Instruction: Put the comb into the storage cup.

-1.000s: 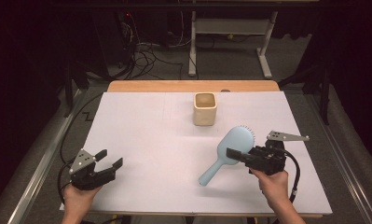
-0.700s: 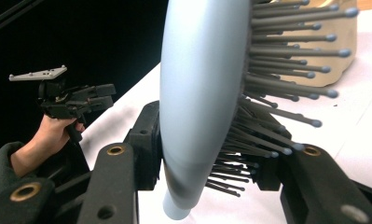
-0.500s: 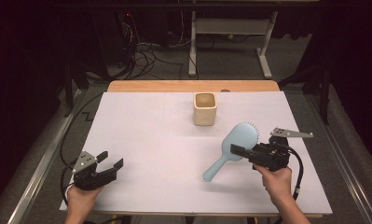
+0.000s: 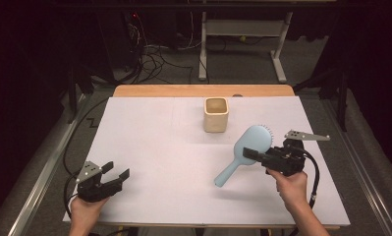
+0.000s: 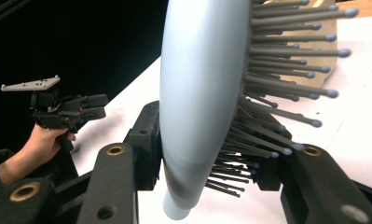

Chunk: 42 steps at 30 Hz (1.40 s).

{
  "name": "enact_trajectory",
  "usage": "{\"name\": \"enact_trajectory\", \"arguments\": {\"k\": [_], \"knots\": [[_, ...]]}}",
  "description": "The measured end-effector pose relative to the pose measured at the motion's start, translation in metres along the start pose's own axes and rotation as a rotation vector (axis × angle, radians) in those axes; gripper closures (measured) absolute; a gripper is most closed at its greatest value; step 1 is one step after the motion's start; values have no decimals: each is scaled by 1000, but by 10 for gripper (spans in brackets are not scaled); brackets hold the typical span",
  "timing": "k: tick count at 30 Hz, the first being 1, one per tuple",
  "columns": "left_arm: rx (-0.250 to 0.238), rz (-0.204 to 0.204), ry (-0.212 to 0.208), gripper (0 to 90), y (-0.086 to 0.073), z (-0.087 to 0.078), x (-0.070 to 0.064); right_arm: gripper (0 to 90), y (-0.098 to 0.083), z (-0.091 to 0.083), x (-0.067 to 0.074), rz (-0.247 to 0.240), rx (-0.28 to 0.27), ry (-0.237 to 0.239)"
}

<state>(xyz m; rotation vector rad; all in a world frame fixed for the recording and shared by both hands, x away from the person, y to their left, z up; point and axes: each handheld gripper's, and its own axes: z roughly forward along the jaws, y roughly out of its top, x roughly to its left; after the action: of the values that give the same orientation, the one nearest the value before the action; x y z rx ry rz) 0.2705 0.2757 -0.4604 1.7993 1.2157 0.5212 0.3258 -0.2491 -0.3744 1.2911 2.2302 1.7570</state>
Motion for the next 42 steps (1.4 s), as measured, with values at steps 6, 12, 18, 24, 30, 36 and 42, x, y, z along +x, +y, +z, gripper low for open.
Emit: {"name": "enact_trajectory", "arguments": {"k": [6, 12, 18, 24, 30, 36, 42], "knots": [[1, -2, 1, 312, -1, 0, 0, 538, 5, 0, -3, 0, -6, -13], [-2, -8, 2, 312, -1, -1, 0, 538, 11, -2, -4, -4, -9, -30], [2, -5, 0, 312, -2, 0, 0, 538, 20, -2, -6, -5, -7, -50], [4, -6, -1, 312, -2, 0, 0, 538, 28, 0, -7, -11, -11, -67], [5, -6, -3, 313, -2, 0, 0, 538, 38, 3, -7, -19, -11, -86], [10, -9, -3, 313, -2, 1, 0, 536, 46, 6, -8, -24, -15, -105], [12, -8, -3, 313, -2, 1, 0, 536, 54, 9, -9, -28, -14, -130]]}}
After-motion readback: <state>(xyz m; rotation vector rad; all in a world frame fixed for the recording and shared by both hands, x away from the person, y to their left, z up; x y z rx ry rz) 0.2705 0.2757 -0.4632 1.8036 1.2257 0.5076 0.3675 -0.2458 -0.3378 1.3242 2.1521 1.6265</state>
